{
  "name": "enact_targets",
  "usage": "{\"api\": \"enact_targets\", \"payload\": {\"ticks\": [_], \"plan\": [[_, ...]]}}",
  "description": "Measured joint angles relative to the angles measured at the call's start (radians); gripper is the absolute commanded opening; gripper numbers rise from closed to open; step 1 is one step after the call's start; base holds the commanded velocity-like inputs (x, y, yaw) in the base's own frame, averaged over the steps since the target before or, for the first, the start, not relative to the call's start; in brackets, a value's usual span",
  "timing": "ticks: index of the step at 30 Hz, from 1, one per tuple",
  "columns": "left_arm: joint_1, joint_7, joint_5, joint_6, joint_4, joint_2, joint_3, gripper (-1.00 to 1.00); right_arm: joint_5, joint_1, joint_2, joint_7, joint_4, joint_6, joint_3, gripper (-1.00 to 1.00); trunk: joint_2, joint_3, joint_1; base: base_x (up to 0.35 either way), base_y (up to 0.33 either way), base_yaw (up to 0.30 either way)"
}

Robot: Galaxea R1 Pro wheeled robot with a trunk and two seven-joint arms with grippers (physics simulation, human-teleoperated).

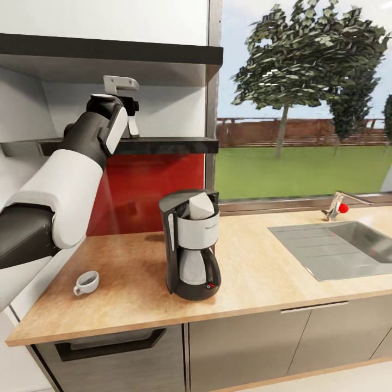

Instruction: Set up a coffee station on the kitchen countertop: keep the coffee maker on the countertop, move the bottle of coffee from the kitchen shelf to the counter next to the coffee maker, place a paper coffee filter on top of the coffee maker, put the saucer next to the coffee maker with the coffee cup on the saucer, and place the electric kettle next to the coffee maker.

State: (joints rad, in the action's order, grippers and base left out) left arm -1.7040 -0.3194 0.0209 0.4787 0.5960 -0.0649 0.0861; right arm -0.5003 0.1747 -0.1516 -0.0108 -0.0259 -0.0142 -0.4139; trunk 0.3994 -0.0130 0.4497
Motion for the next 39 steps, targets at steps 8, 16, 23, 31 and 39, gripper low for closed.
{"api": "enact_targets", "payload": {"ticks": [8,16,23,31,39], "plan": [[0.034,-0.001,-0.003,0.006,0.022,0.033,-0.012,1.00,-0.018,0.000,0.019,0.000,-0.003,0.000,0.000,1.00,0.000,0.000,0.000,0.001,0.000,0.000],[0.061,-0.045,0.001,0.014,0.035,0.022,-0.011,1.00,-0.002,0.000,0.018,-0.002,-0.003,0.000,0.000,1.00,0.000,0.000,0.000,0.000,0.000,0.000],[0.075,-0.055,0.001,0.031,0.074,0.021,-0.011,1.00,-0.002,0.000,0.018,-0.004,-0.003,0.000,0.001,1.00,0.000,0.000,0.000,0.136,0.000,0.000],[0.078,-0.057,0.001,0.076,0.119,0.020,-0.009,1.00,-0.003,0.000,0.018,-0.004,-0.003,0.000,0.003,1.00,0.000,0.000,0.000,0.110,0.000,0.000],[0.078,-0.058,0.001,0.079,0.129,0.020,-0.008,1.00,-0.003,0.000,0.018,-0.006,-0.003,0.000,0.003,1.00,0.000,0.000,0.000,0.023,0.000,0.000]]}}
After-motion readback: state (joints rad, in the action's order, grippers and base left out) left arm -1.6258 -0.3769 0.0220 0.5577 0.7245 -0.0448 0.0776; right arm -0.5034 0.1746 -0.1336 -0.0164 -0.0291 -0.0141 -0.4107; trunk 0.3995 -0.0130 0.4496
